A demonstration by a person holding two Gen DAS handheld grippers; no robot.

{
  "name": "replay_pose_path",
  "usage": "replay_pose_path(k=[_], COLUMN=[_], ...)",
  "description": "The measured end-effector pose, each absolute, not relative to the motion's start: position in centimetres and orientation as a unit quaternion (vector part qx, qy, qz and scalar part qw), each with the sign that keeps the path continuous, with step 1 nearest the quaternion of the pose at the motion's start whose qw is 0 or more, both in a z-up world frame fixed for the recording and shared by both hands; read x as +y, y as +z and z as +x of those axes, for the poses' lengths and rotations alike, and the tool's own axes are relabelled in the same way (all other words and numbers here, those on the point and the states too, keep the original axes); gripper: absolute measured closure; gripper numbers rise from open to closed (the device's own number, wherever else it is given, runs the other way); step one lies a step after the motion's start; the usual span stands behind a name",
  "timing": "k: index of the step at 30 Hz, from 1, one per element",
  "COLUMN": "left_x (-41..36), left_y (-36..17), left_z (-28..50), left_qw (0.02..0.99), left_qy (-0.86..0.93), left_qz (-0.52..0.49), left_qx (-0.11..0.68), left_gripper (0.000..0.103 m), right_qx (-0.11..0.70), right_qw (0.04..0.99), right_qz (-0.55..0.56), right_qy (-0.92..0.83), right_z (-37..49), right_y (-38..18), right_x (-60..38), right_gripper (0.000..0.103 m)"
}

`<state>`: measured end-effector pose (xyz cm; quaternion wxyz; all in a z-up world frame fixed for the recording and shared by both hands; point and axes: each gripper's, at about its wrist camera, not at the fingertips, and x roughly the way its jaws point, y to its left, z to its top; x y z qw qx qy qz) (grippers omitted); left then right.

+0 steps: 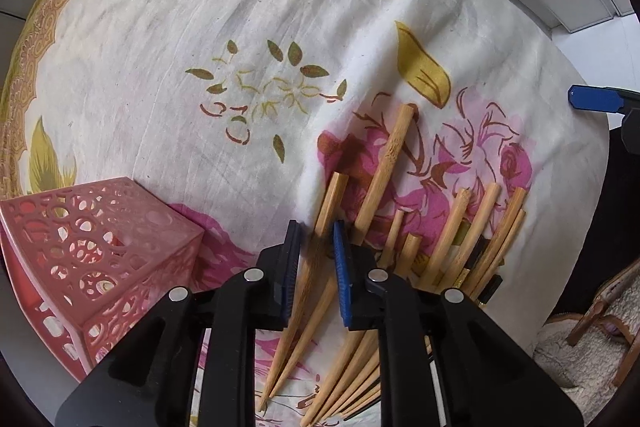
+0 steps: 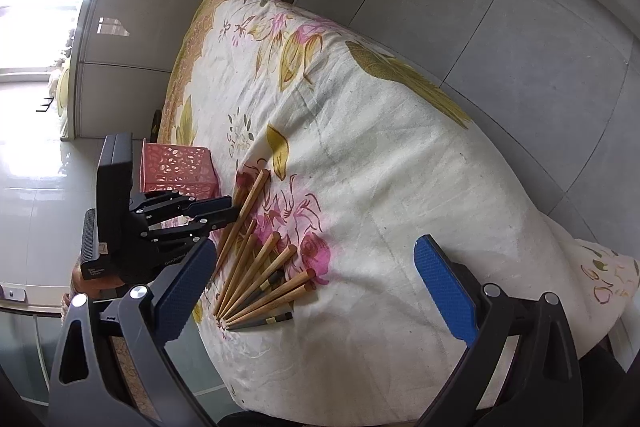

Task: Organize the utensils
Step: 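Lower the left tool onto a bamboo chopstick and close while the right tool grasps another, then lift both held chopsticks upright and carry them over the pink basket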

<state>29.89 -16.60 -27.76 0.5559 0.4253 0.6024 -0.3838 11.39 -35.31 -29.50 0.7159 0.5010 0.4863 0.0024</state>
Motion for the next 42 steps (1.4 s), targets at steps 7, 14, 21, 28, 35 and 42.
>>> replay_pose_path(k=[7,14,21,28,35,42], left_x=[-14.2,-6.4,0.0,3.8,6.1,6.9], left_y=[-26.9,-19.2,-11.8,-9.7,-9.2,-7.5], left_z=[28.9,26.1,20.3,18.3,18.2,17.1], left_qw=[0.645,0.776,0.855,0.874,0.885,0.901], left_qy=[-0.340,-0.306,-0.279,-0.288,-0.277,-0.259], left_qz=[0.374,0.263,0.156,0.124,0.091,0.059], left_qx=[0.574,0.484,0.408,0.371,0.363,0.343], left_gripper=[0.094,0.094,0.094,0.095,0.095,0.096], right_qx=[0.494,0.547,0.635,0.661,0.632,0.544], right_qw=[0.717,0.681,0.644,0.632,0.672,0.754], right_qz=[0.492,0.486,0.423,0.379,0.348,0.357], right_qy=[-0.022,0.012,-0.039,-0.140,-0.169,-0.089], right_z=[13.0,19.2,26.0,28.7,28.7,23.9], right_y=[-28.5,-27.6,-29.4,-30.0,-29.8,-25.7], right_x=[-34.0,-29.7,-25.1,-24.0,-22.6,-21.3], right_gripper=[0.007,0.009,0.066,0.085,0.090,0.091])
